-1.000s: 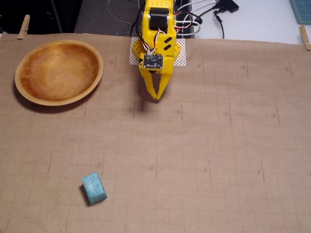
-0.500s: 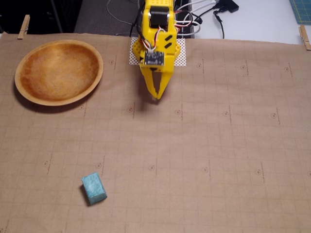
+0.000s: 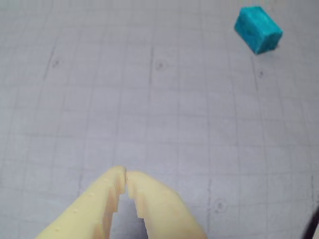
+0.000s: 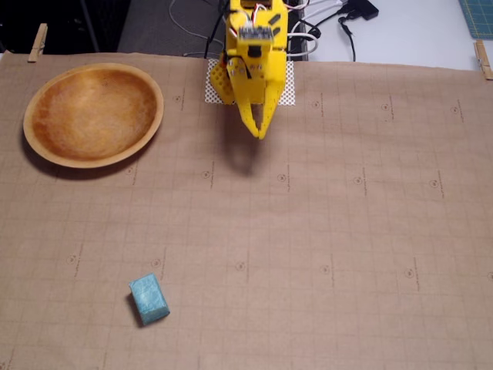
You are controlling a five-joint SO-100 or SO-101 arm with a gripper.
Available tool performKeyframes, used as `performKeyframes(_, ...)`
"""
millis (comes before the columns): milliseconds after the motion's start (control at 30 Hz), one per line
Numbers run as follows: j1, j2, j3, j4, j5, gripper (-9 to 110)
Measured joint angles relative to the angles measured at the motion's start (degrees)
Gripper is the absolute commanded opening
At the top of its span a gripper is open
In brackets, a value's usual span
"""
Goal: Grasp a blue block and put it in the bowl.
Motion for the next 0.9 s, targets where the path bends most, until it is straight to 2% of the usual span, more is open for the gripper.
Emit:
performKeyframes(233, -0.7, 0.1, -2.5, -0.4, 0.0, -3)
performKeyframes(567, -0.7, 0.0, 2.7, -21.4, 0.0, -3)
performKeyframes(900, 2.7, -6.0, 3.2, -32.2, 0.0, -3)
